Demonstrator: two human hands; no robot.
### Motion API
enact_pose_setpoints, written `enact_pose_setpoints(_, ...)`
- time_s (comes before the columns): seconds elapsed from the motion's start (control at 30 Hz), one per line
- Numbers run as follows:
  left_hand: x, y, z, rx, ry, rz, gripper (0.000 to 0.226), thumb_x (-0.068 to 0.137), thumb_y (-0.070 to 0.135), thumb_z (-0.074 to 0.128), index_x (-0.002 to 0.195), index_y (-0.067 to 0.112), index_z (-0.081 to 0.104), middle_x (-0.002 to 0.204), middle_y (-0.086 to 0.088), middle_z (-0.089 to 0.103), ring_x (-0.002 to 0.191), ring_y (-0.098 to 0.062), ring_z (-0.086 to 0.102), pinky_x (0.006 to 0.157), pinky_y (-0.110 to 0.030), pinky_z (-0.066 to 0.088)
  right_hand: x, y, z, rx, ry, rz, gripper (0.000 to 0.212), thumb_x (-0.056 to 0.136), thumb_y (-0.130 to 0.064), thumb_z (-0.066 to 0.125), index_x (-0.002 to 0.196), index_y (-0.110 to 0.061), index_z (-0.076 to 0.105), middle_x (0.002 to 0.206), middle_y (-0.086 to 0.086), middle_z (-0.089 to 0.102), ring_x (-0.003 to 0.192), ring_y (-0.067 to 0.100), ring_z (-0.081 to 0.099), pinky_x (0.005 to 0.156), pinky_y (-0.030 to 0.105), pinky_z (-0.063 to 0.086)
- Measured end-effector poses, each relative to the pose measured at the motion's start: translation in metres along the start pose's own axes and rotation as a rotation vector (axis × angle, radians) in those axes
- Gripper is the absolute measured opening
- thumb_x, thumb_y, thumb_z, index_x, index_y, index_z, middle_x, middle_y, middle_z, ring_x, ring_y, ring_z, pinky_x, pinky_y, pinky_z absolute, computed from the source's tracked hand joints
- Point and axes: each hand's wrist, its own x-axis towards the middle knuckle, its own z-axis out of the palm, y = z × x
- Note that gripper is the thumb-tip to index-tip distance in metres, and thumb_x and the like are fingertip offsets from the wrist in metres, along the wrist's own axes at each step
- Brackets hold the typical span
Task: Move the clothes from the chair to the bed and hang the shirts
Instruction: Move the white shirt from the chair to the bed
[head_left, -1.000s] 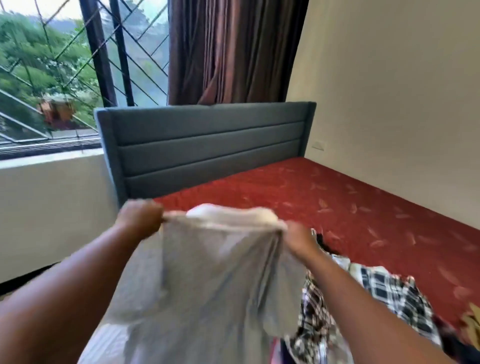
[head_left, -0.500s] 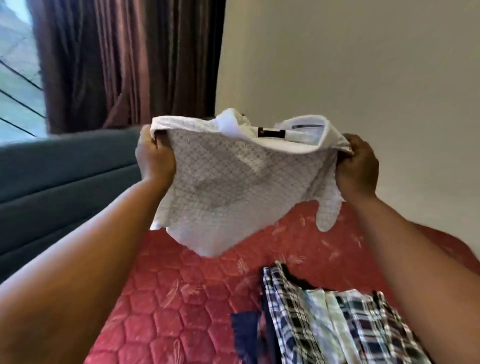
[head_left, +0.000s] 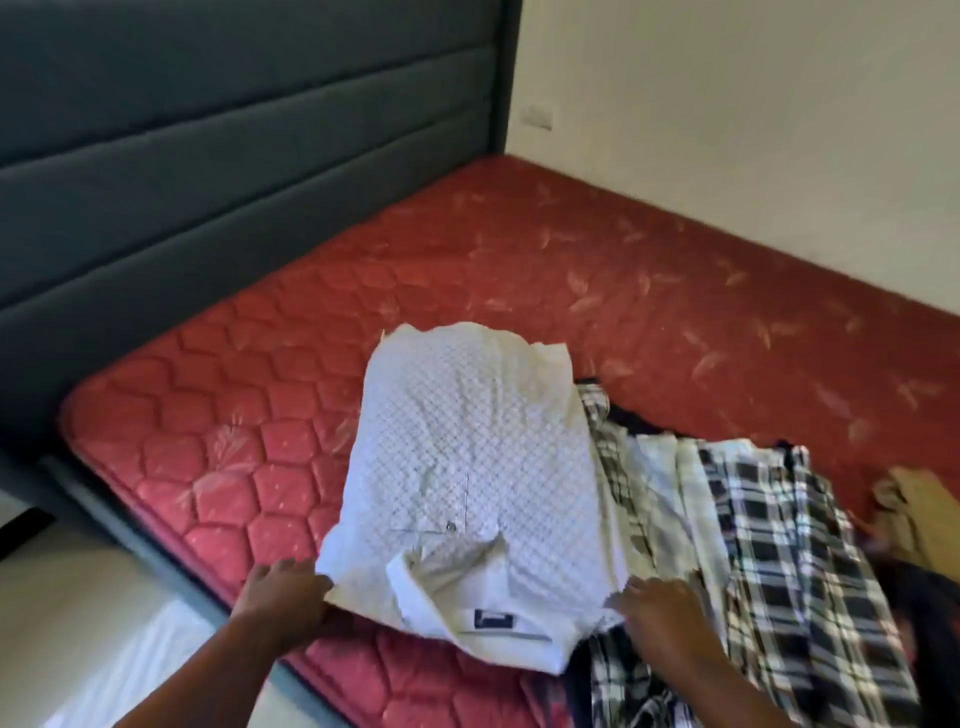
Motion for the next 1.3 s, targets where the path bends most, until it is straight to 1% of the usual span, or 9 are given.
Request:
enact_pose_setpoints(0.07,-0.011,0.009,0.018,0.072,-0.138,-0.039,0.040,0.094,0.032,0.040,0.132,0.035,0.054,0.138,0.000,0.049,0.134,-0.024,0.037,0.106,-0.043,0.030,-0.008,-0.013,0.020,-0.182,-0.125,-0.052,0.042,0.030,-0.029,0.091,0.062,-0.037,0.066,0.061,-0.010,0.054,0.053,0.010,0.057,0.054,0.026,0.024)
enact_pose_setpoints(0.13,-0.020,0.012,0.028,0.087,-0.251,-0.078,0.039,0.095,0.025,0.038,0.130,0.032,0.056,0.138,0.000,0.049,0.134,-0.024,0.039,0.104,-0.043,0.034,-0.016,-0.021,0.025,-0.213,-0.227,-0.179,0.026,0.073,-0.012,0.073,0.095,-0.025,0.070,0.092,0.004,0.061,0.087,0.026,0.062,0.068,0.038,0.033)
enact_pose_setpoints(0.2,-0.022,0.011,0.036,0.026,-0.337,-0.144,0.039,0.097,0.032,0.037,0.129,0.026,0.057,0.138,-0.001,0.052,0.132,-0.024,0.045,0.104,-0.042,0.039,-0.018,-0.018,0.035,-0.188,-0.412,-0.154,0.035,0.091,0.000,0.042,0.119,-0.012,0.060,0.109,0.017,0.055,0.109,0.031,0.055,0.089,0.041,0.039)
enact_pose_setpoints(0.3,-0.025,0.019,0.034,-0.171,-0.357,-0.202,0.047,0.100,0.045,0.037,0.133,0.018,0.054,0.141,-0.008,0.053,0.129,-0.027,0.050,0.106,-0.037,0.041,-0.023,-0.017,0.034,-0.022,-0.559,-0.084,0.028,0.092,-0.003,0.039,0.110,-0.003,0.061,0.098,0.017,0.056,0.091,0.029,0.059,0.077,0.036,0.041)
enact_pose_setpoints(0.4,-0.033,0.048,0.014,-0.292,-0.293,-0.243,0.041,0.102,0.040,0.041,0.130,0.014,0.056,0.134,-0.009,0.058,0.122,-0.025,0.055,0.098,-0.029,0.042,-0.023,-0.013,0.029,0.010,-0.618,-0.072,0.016,0.090,-0.011,0.043,0.095,-0.018,0.056,0.088,-0.001,0.051,0.087,0.024,0.056,0.072,0.035,0.040)
enact_pose_setpoints(0.53,-0.051,0.075,0.011,-0.321,-0.243,-0.256,0.040,0.100,0.043,0.041,0.129,0.020,0.056,0.132,-0.005,0.059,0.119,-0.023,0.056,0.095,-0.028,0.042,-0.017,-0.018,0.025,-0.015,-0.584,-0.065,0.027,0.092,-0.018,0.044,0.115,-0.022,0.058,0.124,0.003,0.058,0.109,0.023,0.057,0.083,0.034,0.044)
enact_pose_setpoints(0.73,-0.091,0.110,0.020,-0.248,-0.152,-0.224,0.047,0.097,0.051,0.041,0.139,0.031,0.047,0.142,0.004,0.050,0.131,-0.021,0.047,0.104,-0.035,0.041,-0.011,-0.057,0.024,-0.248,-0.335,-0.247,0.040,0.097,-0.026,0.043,0.136,-0.019,0.043,0.132,0.008,0.053,0.120,0.029,0.052,0.097,0.040,0.039)
enact_pose_setpoints(0.9,-0.131,0.126,0.035,-0.258,-0.052,-0.193,0.057,0.095,0.054,0.044,0.145,0.026,0.041,0.148,-0.002,0.044,0.136,-0.024,0.040,0.108,-0.040,0.037,-0.020,-0.121,0.021,-0.260,-0.245,-0.416,0.054,0.099,-0.036,0.044,0.149,-0.019,0.031,0.144,0.008,0.046,0.131,0.030,0.043,0.106,0.042,0.035)
enact_pose_setpoints(1.3,-0.401,0.150,0.174,-0.439,0.011,-0.574,0.066,0.097,0.059,0.036,0.150,0.022,0.029,0.153,-0.003,0.035,0.140,-0.026,0.031,0.112,-0.042,0.031,-0.192,-0.249,0.076,-0.446,-0.127,-0.786,0.040,0.091,-0.030,0.052,0.128,-0.017,0.047,0.129,0.008,0.058,0.122,0.031,0.050,0.095,0.038,0.044)
